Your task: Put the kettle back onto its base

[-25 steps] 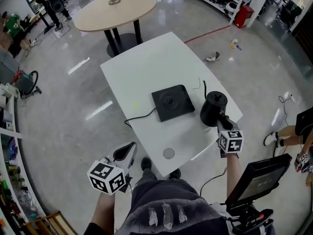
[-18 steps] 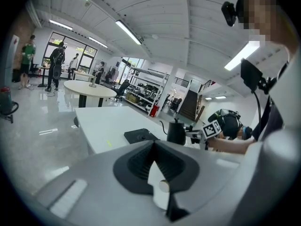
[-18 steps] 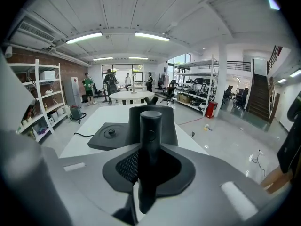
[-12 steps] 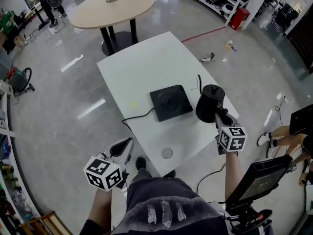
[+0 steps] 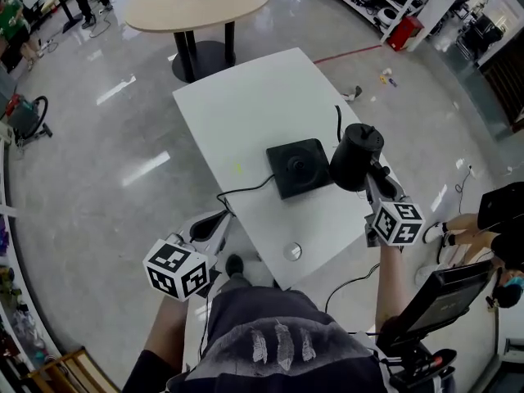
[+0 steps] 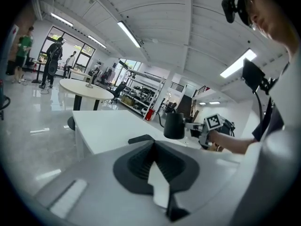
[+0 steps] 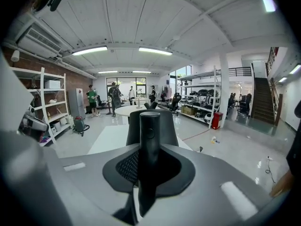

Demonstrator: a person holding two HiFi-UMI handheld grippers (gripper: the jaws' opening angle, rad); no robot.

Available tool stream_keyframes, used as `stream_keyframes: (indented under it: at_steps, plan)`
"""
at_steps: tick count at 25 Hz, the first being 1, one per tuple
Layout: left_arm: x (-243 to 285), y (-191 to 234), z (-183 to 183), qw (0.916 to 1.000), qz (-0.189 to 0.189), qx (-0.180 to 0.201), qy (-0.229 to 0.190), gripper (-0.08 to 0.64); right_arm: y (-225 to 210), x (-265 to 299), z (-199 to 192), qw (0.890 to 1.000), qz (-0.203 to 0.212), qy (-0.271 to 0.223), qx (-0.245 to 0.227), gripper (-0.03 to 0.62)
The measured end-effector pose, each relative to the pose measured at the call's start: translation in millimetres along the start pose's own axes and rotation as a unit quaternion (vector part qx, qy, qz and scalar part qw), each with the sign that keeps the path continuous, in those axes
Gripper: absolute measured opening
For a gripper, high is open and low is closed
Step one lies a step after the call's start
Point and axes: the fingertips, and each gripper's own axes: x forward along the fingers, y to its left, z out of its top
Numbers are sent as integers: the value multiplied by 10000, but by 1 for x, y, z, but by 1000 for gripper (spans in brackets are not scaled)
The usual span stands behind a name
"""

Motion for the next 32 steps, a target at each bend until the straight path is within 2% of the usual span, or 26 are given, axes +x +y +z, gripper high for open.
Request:
stream_keyframes:
  at_steps: [6,11,14,18,27,32]
  plan:
    - [22,23,2,9999,-128,-100,0,0,9,34,16,9998,13,-193,41,51]
    - [4,42,-1,9996,-228,-104,120,0,47,31,36,9994,94,-330,53,51]
    - [9,45,-2,9995,-267,-80,160,0,51,39,35,9992,171,-357,96,51]
    - [16,39,-3,9997,-173,-4,180,0,50,47,34,9985,368,-408,53,51]
    - [-10,39,13,9996,203,25,208,0,90,71,32,9949,939,-334,151,51]
    - [-18,39,2,9989,348,-70,305,0,104,83,19,9931,1123,-328,64,51]
